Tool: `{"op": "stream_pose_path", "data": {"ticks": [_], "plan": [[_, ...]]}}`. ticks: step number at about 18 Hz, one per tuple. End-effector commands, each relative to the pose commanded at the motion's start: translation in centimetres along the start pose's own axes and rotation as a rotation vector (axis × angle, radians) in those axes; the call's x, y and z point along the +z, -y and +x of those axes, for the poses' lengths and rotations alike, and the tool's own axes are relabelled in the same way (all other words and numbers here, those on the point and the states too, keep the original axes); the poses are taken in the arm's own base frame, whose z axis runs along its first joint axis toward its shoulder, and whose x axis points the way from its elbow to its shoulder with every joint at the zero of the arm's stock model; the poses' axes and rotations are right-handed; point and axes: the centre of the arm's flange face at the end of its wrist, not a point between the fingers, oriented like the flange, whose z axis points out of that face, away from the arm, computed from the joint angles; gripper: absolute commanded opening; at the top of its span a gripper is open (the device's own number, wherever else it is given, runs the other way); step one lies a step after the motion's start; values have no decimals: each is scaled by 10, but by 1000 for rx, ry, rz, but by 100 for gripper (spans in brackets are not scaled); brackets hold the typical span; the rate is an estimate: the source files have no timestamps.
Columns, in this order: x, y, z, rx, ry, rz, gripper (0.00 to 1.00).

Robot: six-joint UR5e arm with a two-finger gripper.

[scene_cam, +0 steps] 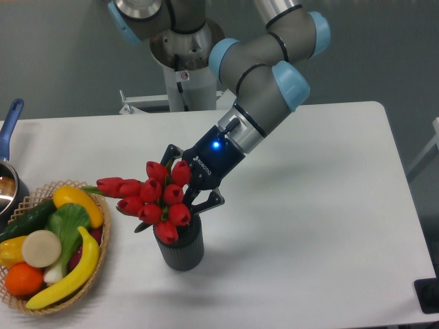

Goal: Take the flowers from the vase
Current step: 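Lift the gripped tulips upward out of the gray vase, then raise the tulip bunch higher and carry it away from the vase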

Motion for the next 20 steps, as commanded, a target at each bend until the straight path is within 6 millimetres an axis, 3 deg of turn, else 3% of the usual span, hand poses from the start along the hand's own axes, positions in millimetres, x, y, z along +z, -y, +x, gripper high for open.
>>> {"op": "stream_pose_path", "data": {"ticks": [3, 9, 15, 20], "plan": [[-4, 11, -5, 6, 8, 8, 45], [-21, 62, -13, -76, 43, 28, 45], [-42, 106, -1, -110, 75, 49, 45], [-59, 126, 4, -151, 103, 61, 45]]}}
